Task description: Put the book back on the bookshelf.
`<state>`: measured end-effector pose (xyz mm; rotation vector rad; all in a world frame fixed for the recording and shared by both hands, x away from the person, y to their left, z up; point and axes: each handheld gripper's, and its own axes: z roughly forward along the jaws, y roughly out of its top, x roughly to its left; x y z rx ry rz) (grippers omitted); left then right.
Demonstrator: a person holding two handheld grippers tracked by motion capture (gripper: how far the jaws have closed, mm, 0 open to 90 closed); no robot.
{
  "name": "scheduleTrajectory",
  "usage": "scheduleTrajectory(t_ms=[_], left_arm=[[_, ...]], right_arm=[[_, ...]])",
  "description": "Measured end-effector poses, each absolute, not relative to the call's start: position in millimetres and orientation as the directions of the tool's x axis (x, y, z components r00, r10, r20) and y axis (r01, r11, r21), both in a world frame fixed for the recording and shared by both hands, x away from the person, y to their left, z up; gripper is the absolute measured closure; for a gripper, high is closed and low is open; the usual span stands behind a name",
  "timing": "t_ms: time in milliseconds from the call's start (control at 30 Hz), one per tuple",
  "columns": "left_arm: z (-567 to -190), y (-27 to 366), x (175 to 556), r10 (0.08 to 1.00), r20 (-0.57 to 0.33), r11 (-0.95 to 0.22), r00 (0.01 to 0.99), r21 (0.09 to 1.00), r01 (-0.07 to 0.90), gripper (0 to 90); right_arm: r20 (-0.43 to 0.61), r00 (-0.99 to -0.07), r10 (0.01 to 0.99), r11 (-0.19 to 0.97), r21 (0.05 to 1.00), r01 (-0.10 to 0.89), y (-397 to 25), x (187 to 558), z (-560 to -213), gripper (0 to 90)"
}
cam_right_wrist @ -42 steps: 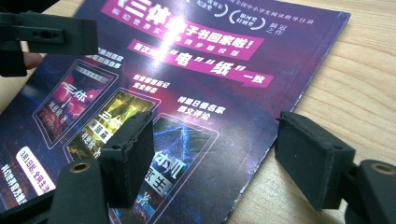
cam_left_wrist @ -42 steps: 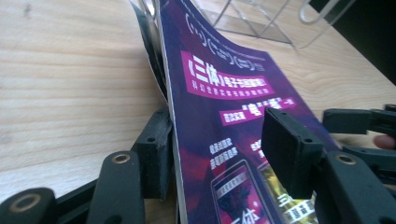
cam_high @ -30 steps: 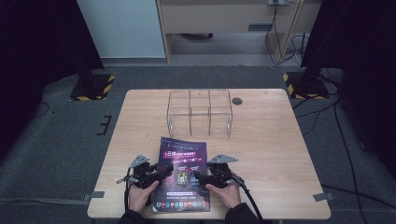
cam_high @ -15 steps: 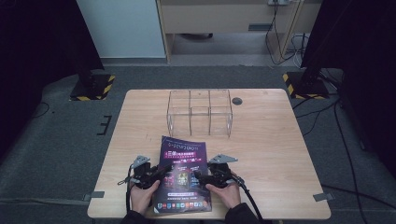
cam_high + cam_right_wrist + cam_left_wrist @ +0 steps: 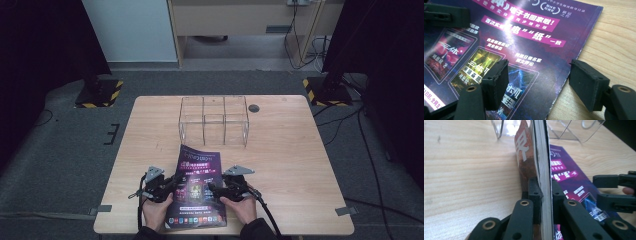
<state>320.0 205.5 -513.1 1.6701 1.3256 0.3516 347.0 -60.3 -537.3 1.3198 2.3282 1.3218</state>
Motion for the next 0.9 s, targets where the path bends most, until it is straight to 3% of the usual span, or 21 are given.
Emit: scheduleTrajectory(t_ms=[233,900], left_arm=[[-501,201,313,0.865,-0.300,0.024,0.402,0.826,0.564,84.0],[-476,199,298,0.852,-0.258,0.027,0.455,0.891,0.453,84.1]], right_arm=[[0.258,-0.622,0.739,0.218,0.781,0.585,-60,345,-534,24.8],[0.322,-0.619,0.716,0.162,0.786,0.597,-71,348,-528,21.2]])
